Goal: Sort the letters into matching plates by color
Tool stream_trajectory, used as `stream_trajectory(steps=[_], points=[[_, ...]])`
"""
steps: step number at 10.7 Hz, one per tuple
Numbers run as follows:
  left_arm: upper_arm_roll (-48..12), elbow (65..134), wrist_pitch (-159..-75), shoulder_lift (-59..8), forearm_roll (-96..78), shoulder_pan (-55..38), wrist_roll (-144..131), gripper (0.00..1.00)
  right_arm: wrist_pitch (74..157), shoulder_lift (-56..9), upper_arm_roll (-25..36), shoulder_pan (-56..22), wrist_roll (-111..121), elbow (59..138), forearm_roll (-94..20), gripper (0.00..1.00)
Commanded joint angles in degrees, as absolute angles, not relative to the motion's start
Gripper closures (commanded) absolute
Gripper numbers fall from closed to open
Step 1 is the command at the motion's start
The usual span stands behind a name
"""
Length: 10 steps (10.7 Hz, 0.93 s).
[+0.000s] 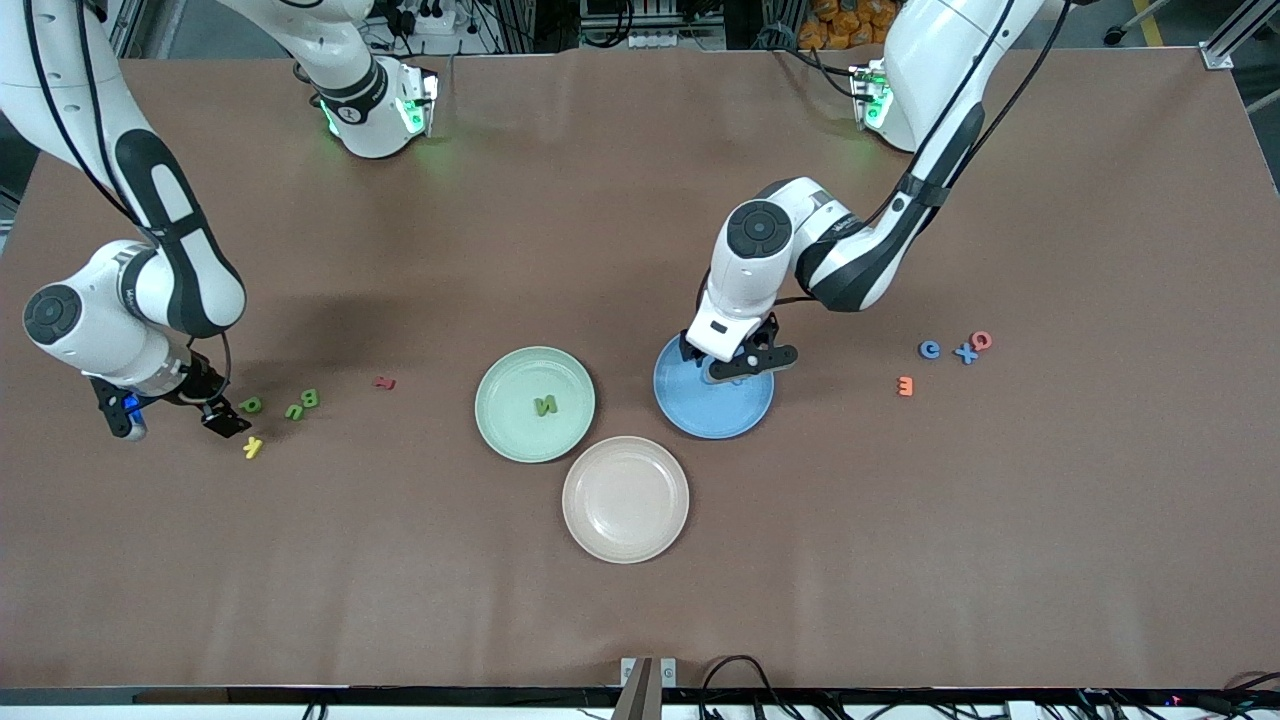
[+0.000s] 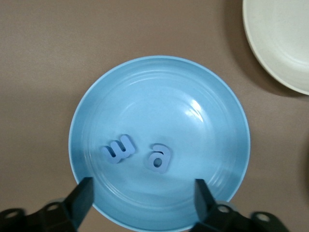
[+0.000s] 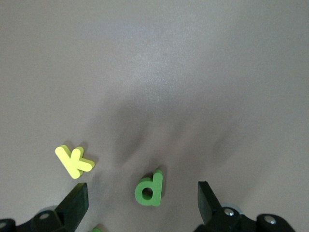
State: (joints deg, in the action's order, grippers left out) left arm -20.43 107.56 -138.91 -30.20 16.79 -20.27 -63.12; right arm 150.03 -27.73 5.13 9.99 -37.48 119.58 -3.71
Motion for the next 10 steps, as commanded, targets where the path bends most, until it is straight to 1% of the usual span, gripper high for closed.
stream_trajectory(steps=[1, 3, 5, 6, 7, 8, 9, 10], points=[[-19.78, 106.96, -137.46, -30.59, 19.07, -19.51, -62.33, 0.00, 152.04, -29.44, 4.66, 10.37, -38.41, 119.88, -5.01, 0.00], [-19.51, 107.05, -135.10, -30.15, 19.69, -17.41, -57.94, 0.00, 152.31, -29.62, 4.66, 10.37, -38.41, 120.06, -5.27, 0.00], [-19.51, 108.45, -134.82, -29.36, 20.73, -14.69, -54.42, 0.00, 152.40, -29.62, 4.66, 10.37, -38.41, 120.41, -5.27, 0.00], [-19.77, 109.33, -134.91, -28.75, 21.35, -12.94, -52.66, 0.00, 152.40, -29.62, 4.66, 10.28, -38.41, 120.50, -5.27, 0.04], [-19.86, 110.64, -135.17, -27.87, 21.36, -11.70, -50.21, 0.00, 152.40, -29.62, 4.66, 10.28, -38.41, 120.50, -5.27, 0.11], [-19.95, 112.13, -135.70, -26.99, 21.36, -9.95, -47.23, 0.00, 152.40, -29.62, 4.66, 10.20, -38.41, 120.59, -5.27, 0.21], [-20.13, 114.32, -137.62, -25.59, 21.44, -7.67, -44.24, 0.00, 152.40, -29.62, 4.66, 10.11, -38.41, 120.85, -5.19, 0.29], [-20.21, 118.35, -141.29, -23.66, 21.45, -5.30, -41.08, 0.00, 152.49, -29.62, 4.66, 10.11, -38.41, 120.94, -5.19, 0.35]])
